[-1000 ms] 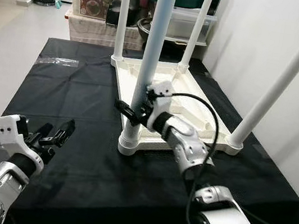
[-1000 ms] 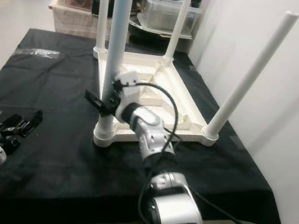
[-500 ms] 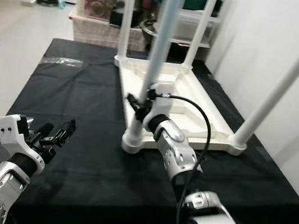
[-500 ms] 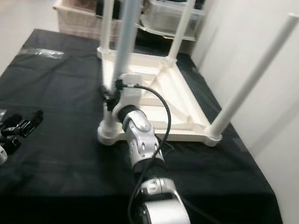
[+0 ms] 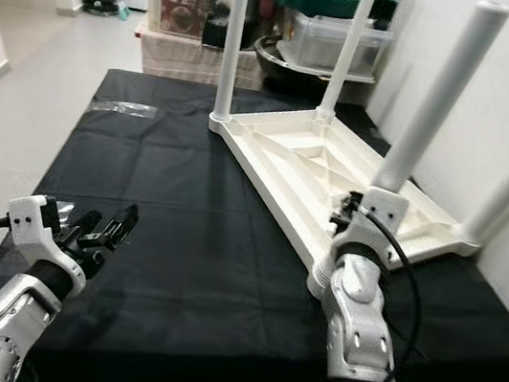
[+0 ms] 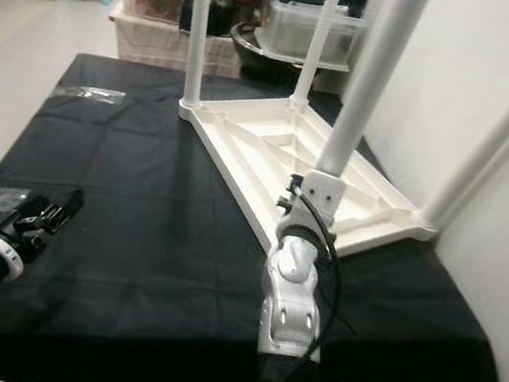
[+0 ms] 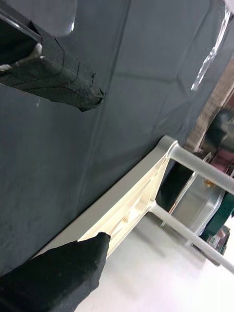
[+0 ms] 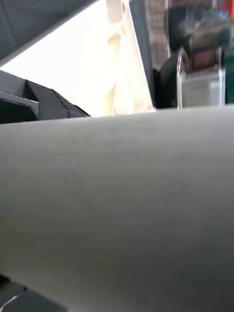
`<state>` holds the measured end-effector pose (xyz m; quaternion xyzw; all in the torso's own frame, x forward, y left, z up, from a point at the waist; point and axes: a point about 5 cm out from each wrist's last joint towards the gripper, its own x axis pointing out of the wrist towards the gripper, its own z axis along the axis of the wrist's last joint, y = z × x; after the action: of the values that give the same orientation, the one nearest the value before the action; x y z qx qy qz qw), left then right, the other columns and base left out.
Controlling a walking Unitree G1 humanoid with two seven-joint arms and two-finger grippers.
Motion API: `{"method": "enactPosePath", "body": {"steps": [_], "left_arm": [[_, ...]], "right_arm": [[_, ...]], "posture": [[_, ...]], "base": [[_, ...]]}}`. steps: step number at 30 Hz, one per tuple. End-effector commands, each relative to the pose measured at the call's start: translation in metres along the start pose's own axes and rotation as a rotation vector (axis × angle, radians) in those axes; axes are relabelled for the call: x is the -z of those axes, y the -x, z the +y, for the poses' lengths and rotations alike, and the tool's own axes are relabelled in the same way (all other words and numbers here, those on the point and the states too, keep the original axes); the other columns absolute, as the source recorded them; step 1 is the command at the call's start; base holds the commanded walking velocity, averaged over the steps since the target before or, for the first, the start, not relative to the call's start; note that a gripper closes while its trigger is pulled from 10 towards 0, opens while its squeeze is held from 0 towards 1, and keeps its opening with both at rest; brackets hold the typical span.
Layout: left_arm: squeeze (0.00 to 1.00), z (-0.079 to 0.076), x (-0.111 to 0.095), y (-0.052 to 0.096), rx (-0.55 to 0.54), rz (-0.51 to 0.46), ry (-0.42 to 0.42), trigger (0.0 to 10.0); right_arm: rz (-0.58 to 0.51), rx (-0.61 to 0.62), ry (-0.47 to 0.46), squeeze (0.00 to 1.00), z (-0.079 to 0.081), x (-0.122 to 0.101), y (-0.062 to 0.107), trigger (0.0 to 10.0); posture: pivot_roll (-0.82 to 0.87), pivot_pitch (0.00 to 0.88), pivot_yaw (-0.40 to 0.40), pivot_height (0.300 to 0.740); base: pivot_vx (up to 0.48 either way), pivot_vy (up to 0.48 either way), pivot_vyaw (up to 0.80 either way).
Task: Building children table
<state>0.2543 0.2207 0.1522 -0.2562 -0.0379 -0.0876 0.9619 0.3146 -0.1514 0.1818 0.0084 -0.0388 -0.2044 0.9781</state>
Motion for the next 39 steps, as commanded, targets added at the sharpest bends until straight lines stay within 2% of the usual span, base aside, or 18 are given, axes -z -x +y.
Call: {"method": "enactPosePath", "body": {"steps": [1, 7, 8, 13, 14, 15, 17, 18, 20, 21, 24, 29, 32, 34, 35, 36, 38, 39], "left_arm": [[0.0, 0.001, 0.003, 0.002, -0.004, 0.016, 0.0, 10.0], [0.0, 0.002, 0.003, 0.002, -0.002, 0.016, 0.001, 10.0], [0.0, 0.003, 0.002, 0.002, -0.001, 0.018, -0.002, 10.0], [0.0, 0.003, 0.001, -0.002, 0.011, 0.017, -0.012, 10.0], [0.0, 0.003, 0.001, -0.002, 0.011, 0.017, -0.012, 10.0], [0.0, 0.003, 0.0, -0.002, 0.011, 0.013, -0.013, 10.0], [0.0, 0.003, 0.0, -0.002, 0.008, 0.01, -0.013, 10.0], [0.0, 0.003, 0.0, -0.002, 0.008, 0.01, -0.013, 10.0], [0.0, 0.003, 0.002, -0.001, 0.007, 0.013, -0.015, 10.0], [0.0, 0.003, 0.002, -0.001, 0.007, 0.013, -0.015, 10.0], [0.0, 0.0, 0.003, -0.003, 0.008, 0.008, -0.015, 10.0], [0.0, -0.001, 0.002, -0.005, 0.01, -0.001, -0.015, 10.0], [0.0, 0.001, 0.0, -0.003, 0.002, -0.009, -0.017, 10.0], [0.0, 0.002, -0.001, 0.0, -0.006, -0.013, -0.019, 10.0], [0.0, 0.004, -0.002, 0.002, -0.011, -0.015, -0.019, 10.0], [0.0, 0.005, -0.002, 0.004, -0.015, -0.015, -0.02, 10.0], [0.0, 0.005, -0.002, 0.005, -0.017, -0.015, -0.02, 10.0], [0.0, 0.006, -0.001, 0.005, -0.018, -0.013, -0.02, 10.0]], "right_arm": [[0.003, 0.074, 0.014, 0.0, -0.012, -0.003, 0.01, 0.0], [0.012, -0.129, -0.032, 0.0, 0.004, -0.012, 0.022, 0.4], [-0.02, -0.26, -0.044, 1.0, 0.007, -0.015, 0.02, 10.0], [-0.028, -0.591, -0.032, 1.0, 0.015, -0.019, 0.005, 10.0], [-0.028, -0.591, -0.032, 1.0, 0.015, -0.019, 0.005, 10.0], [-0.029, -0.689, -0.029, 0.0, 0.019, -0.022, 0.002, 10.0], [-0.018, -0.954, -0.015, 0.0, 0.022, -0.023, 0.006, 10.0], [-0.018, -0.954, -0.015, 0.0, 0.022, -0.023, 0.006, 10.0], [0.002, -1.147, 0.008, 0.0, 0.018, -0.02, 0.007, 10.0], [0.002, -1.147, 0.008, 0.0, 0.018, -0.02, 0.007, 10.0], [0.066, -1.353, 0.048, 0.0, 0.02, -0.008, 0.001, 10.0], [0.082, -1.499, 0.102, 0.0, 0.036, 0.002, 0.006, 10.0], [0.057, -1.6, 0.058, 0.0, 0.054, -0.001, 0.017, 10.0], [0.034, -1.665, 0.027, 0.0, 0.062, -0.005, 0.026, 9.5], [0.013, -1.732, 0.0, 0.0, 0.065, -0.008, 0.033, 7.6], [-0.005, -1.791, -0.012, 0.0, 0.063, -0.009, 0.041, 3.9], [-0.016, -1.832, -0.017, 0.0, 0.061, -0.009, 0.044, 3.9], [-0.016, -1.855, -0.024, 0.0, 0.057, -0.006, 0.045, 0.9]], "posture": [[-0.05, 0.0, -0.072, 0.74], [-0.05, 0.0, -0.07, 0.74], [-0.06, 0.0, -0.061, 0.74], [-0.04, 0.0, -0.067, 0.74], [-0.04, 0.0, -0.067, 0.74], [-0.04, 0.0, -0.071, 0.74], [-0.04, 0.0, -0.072, 0.74], [-0.04, 0.0, -0.072, 0.74], [-0.03, 0.0, -0.075, 0.74], [-0.03, 0.0, -0.075, 0.74], [-0.02, 0.0, -0.09, 0.74], [-0.01, 0.0, -0.098, 0.74], [0.01, 0.0, -0.114, 0.74], [0.02, 0.0, -0.116, 0.74], [0.02, 0.0, -0.116, 0.74], [0.02, 0.0, -0.115, 0.74], [0.02, 0.0, -0.115, 0.74], [0.01, 0.0, -0.113, 0.74]], "base": [[0.0, 0.0, 0.0], [0.0, 0.0, 0.0], [0.0, 0.0, 0.0], [0.0, 0.0, 0.0], [0.0, 0.0, 0.0], [0.0, 0.0, 0.0], [0.0, 0.0, 0.0], [0.0, 0.0, 0.0], [0.0, 0.0, 0.0], [0.0, 0.0, 0.0], [0.0, 0.0, 0.0], [0.0, 0.0, 0.0], [0.0, 0.0, 0.0], [0.0, 0.0, 0.0], [0.0, 0.0, 0.0], [0.0, 0.0, 0.0], [0.0, 0.0, 0.0], [0.0, 0.0, 0.0]]}}
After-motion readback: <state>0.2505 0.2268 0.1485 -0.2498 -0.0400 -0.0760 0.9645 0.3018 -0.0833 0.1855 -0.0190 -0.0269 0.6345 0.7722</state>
